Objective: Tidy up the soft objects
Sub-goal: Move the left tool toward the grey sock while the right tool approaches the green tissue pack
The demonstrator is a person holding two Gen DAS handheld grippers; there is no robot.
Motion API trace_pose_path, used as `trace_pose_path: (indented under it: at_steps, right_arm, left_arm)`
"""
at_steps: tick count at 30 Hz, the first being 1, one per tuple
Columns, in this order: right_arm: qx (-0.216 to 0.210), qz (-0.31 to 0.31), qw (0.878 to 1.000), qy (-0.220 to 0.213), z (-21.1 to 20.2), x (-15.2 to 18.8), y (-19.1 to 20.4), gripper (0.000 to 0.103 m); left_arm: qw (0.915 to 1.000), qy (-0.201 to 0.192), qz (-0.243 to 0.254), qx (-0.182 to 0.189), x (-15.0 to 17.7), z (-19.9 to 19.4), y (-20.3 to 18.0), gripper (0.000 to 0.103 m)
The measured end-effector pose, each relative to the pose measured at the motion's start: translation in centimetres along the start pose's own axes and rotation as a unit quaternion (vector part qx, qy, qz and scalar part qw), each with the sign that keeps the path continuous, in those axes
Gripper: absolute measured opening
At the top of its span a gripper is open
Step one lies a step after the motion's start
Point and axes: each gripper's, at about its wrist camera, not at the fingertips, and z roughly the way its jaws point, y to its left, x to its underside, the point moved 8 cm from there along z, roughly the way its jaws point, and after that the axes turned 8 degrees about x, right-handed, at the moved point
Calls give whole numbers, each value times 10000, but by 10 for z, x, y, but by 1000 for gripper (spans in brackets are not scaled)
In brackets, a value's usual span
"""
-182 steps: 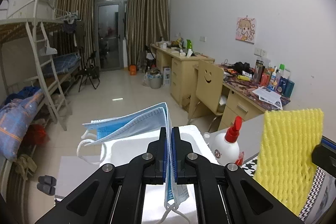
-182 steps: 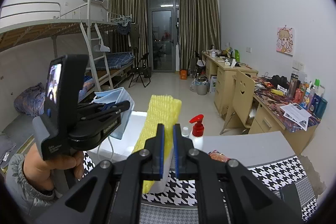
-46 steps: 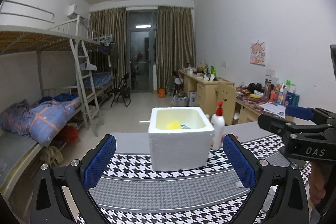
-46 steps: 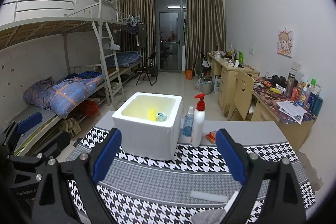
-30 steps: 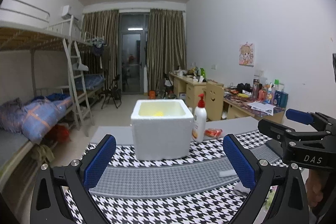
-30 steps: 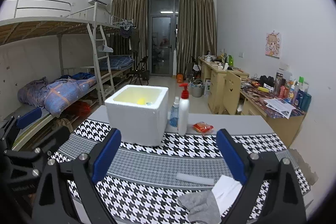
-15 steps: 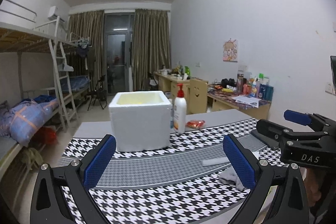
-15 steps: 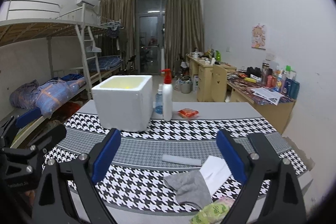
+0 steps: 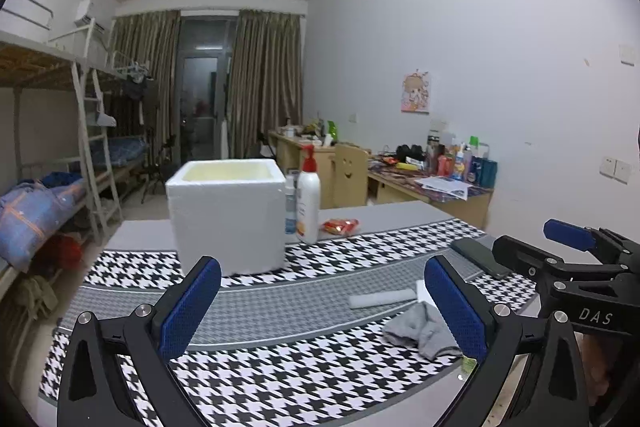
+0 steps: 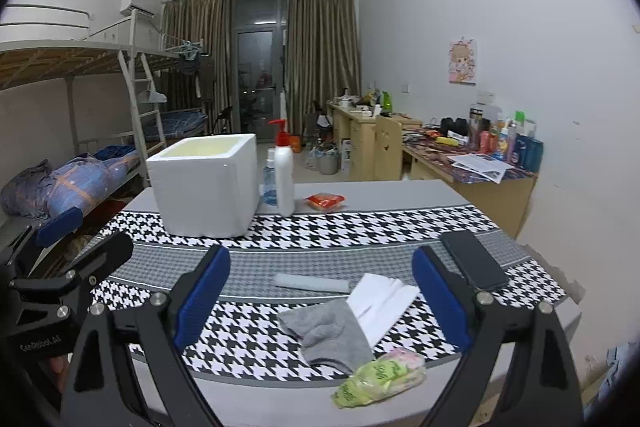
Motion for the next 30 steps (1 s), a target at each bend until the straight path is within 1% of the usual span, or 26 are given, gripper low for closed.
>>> trace_pose_path:
  at_steps: [4,8,10,15,18,19,21,24,30]
  right_arm:
    - [52,85,9999,84,0,10,-8,95]
    - [264,116,9995,104,-2,20,-19,95]
    - [339,156,9991,183,0,27,-25,95]
    - [522,279,9975,383,6,42,-41,95]
    - [581,347,9965,488,10,51,-49,95]
    - [614,394,9959,530,13,55,-53,95]
    - [661,506,9944,655,19,65,-60,95]
    - [653,643,9918,895,27,81,-67,95]
    - [730,741,9868,1238,45,108,-71,95]
  left_arm:
    - [9999,51,26,96,6,5,-8,102]
    - [9998,117,53,156,12,12,-15,102]
    - [9997,159,45,168,15,16,-18,102]
    - [9988,294,61,380,23,27,-28,102]
    - [9984,363,102,415,29,33,-33,102]
    - [9984,407,90,394,33,37,-34,102]
    - [9976,514,56,470,39,44,-35,102]
    - [9968,608,33,508,45,51,-39,102]
    - [9944,891,161,549,61,68,-50,102]
